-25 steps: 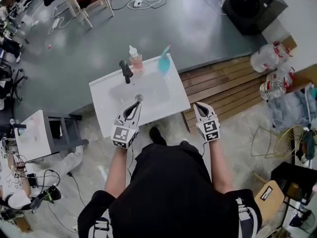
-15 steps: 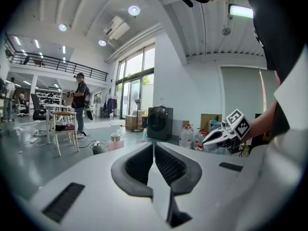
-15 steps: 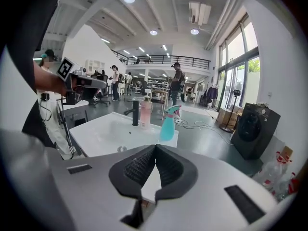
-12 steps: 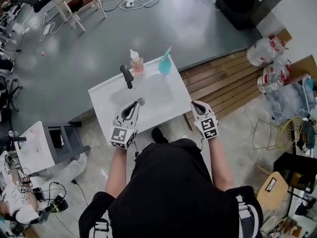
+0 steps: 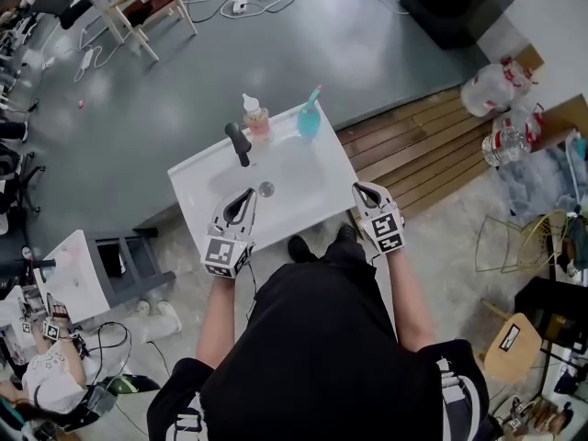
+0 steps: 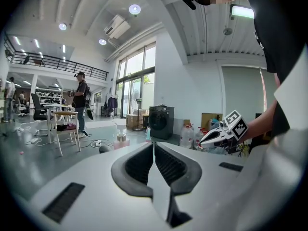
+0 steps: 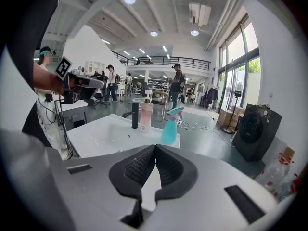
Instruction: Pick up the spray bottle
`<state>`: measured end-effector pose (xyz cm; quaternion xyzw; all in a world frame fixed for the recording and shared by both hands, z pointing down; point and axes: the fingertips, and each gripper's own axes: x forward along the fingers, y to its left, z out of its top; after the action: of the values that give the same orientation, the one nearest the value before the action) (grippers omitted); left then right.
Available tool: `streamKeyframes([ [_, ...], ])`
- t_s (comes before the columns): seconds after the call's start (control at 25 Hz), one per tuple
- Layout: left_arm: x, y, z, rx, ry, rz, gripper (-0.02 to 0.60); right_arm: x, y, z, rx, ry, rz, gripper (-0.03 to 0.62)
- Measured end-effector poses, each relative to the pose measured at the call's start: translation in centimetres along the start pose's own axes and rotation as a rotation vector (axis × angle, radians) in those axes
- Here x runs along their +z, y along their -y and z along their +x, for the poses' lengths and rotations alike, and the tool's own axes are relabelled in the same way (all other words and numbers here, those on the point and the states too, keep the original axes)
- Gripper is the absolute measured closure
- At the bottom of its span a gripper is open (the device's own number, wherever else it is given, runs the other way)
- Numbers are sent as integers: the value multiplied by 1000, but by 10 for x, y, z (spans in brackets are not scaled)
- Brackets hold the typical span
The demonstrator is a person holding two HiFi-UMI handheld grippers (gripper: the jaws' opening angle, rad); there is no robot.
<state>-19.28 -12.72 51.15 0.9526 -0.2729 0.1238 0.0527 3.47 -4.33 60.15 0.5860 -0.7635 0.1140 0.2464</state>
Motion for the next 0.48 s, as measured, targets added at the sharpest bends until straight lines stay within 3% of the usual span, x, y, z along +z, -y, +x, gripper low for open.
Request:
streamKeyframes([
  [0.48,-5,-15,13,71,-17,-1,551,15,19,47,78,42,-38,577],
])
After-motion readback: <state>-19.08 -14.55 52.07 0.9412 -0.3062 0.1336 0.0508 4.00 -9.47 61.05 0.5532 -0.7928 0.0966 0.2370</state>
